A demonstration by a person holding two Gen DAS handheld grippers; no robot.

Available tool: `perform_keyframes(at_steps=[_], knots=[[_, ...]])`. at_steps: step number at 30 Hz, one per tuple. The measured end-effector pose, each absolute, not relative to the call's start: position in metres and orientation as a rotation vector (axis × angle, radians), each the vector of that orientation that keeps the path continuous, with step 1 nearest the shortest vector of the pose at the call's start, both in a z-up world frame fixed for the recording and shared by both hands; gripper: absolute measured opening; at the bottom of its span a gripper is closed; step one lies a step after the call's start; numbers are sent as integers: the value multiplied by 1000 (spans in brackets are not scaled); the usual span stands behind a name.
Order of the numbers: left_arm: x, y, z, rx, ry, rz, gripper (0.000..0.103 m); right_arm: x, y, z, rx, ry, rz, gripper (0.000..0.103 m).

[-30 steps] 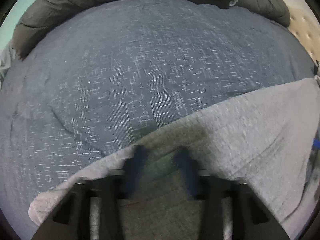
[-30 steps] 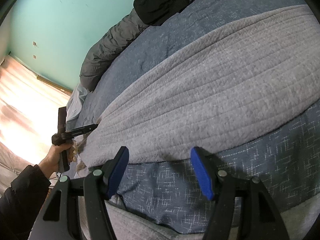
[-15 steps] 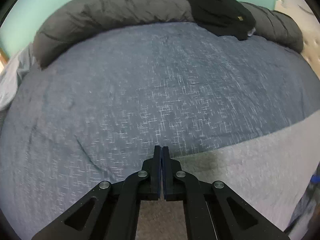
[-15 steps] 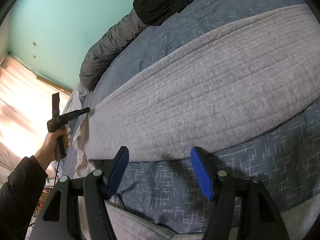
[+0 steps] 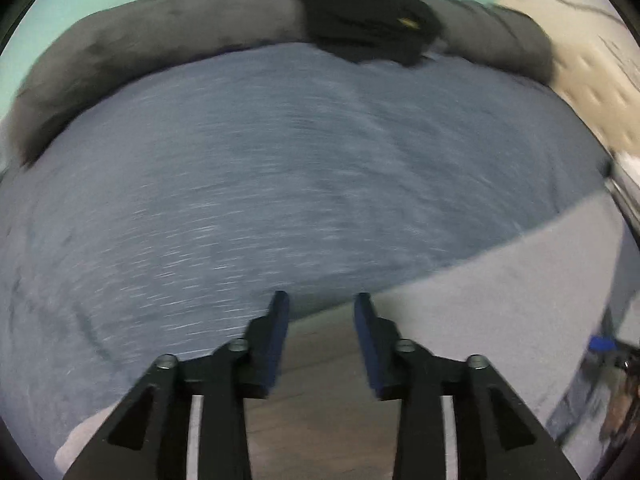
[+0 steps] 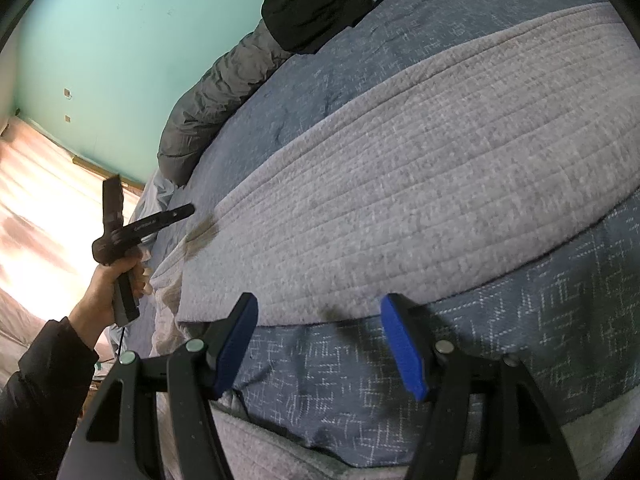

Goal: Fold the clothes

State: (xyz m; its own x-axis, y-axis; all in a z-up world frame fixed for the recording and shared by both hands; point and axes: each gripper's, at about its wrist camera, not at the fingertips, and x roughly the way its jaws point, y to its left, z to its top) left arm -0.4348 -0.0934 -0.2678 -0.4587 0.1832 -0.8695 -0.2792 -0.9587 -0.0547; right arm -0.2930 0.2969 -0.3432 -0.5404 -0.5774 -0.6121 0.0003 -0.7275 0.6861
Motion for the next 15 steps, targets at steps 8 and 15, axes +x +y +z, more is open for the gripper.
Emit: perform_keyframes(at_steps=[8, 15], knots=[[-453, -29, -306, -1456, 276, 2311, 45, -292, 306, -344, 1259, -940, -2312, 65], [-464, -18, -308, -1470, 309, 2347, 4, -288, 330, -344, 1243, -992, -2340, 65]])
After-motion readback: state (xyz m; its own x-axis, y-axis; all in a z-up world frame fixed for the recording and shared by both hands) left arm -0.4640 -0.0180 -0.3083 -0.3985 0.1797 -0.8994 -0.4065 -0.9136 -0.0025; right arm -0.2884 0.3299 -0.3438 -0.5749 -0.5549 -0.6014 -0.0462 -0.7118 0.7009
